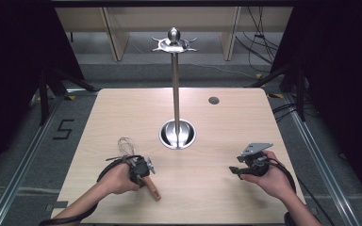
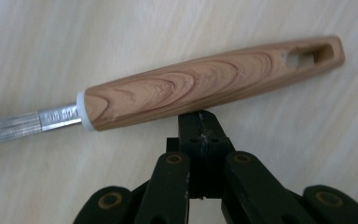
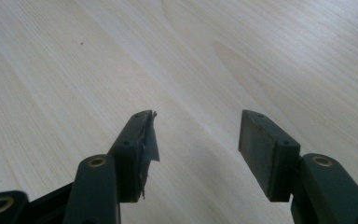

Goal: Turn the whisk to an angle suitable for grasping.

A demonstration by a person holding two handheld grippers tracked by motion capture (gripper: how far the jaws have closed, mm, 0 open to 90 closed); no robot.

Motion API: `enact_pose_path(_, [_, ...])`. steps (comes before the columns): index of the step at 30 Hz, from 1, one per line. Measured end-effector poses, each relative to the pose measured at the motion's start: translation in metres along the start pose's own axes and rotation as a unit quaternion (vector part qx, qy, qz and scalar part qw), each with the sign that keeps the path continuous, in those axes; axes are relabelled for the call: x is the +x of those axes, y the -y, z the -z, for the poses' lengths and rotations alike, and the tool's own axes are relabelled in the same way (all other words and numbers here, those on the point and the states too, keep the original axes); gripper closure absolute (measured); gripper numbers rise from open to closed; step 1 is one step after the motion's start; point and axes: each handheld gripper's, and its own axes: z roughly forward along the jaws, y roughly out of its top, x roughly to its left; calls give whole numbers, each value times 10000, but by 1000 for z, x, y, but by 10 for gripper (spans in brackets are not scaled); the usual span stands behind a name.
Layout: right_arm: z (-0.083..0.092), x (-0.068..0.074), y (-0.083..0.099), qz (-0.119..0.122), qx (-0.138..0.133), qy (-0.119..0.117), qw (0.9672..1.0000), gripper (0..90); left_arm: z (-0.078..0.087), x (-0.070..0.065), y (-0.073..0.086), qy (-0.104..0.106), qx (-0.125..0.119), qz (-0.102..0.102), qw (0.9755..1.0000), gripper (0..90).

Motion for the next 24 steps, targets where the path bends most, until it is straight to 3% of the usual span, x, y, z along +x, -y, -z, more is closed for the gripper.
enact_pose_path(1, [-3,0,1,0,-173,27,9998,458,0,1,-4,8,-11,-34,10000,889])
enact_pose_path(3, [-1,-1,1,31,-76,39,10000,458,0,3,-17,-9,-112,-203,9997,881])
enact_pose_path(5, [0,-1,2,10,-92,45,9999,458,1,4,-19,-18,-182,-272,9995,864])
enact_pose_path(7, [2,-2,2,-33,-1,-4,10000,458,5,3,-19,-4,-348,-552,9979,811])
enact_pose_path(8, [2,-2,2,-33,-1,-4,10000,458,9,4,-18,58,-385,-756,9964,811])
enact_pose_path(9, [1,-3,3,-45,-5,14,10000,458,15,3,-11,250,-616,-1280,9895,712])
enact_pose_path(10, [-1,-2,4,-117,-123,53,9998,458,15,3,-11,250,-616,-1280,9895,660])
enact_pose_path(11, [-1,-2,4,-117,-123,53,9998,458,20,4,-8,377,-652,-1384,9875,660])
enact_pose_path(12, [0,-2,4,-145,-115,31,9998,458,24,7,-5,401,-710,-1376,9871,642])
enact_pose_path(13, [2,-2,4,-163,-19,29,9999,457,31,12,0,319,-917,-1352,9860,595])
enact_pose_path(16, [1,-3,5,-147,-46,34,9999,457,37,21,3,198,-1060,-1283,9859,505])
enact_pose_path(17, [1,-2,7,-232,-11,0,9997,457,38,24,4,139,-1234,-1194,9850,479])
enact_pose_path(18, [1,-2,7,-232,-11,0,9997,457,42,30,4,82,-1178,-1294,9845,479])
enact_pose_path(19, [0,-1,8,-346,-100,-20,9993,457,43,34,4,17,-1260,-1218,9845,448])
enact_pose_path(20, [2,-4,8,-222,-19,25,9997,456,44,38,4,-36,-1302,-1187,9844,412])
enact_pose_path(21, [2,-5,9,-240,-49,54,9997,456,47,46,3,-91,-1425,-1322,9809,361])
enact_pose_path(24, [2,-2,8,-403,-138,55,9991,456,48,52,1,-52,-1578,-1253,9795,327])
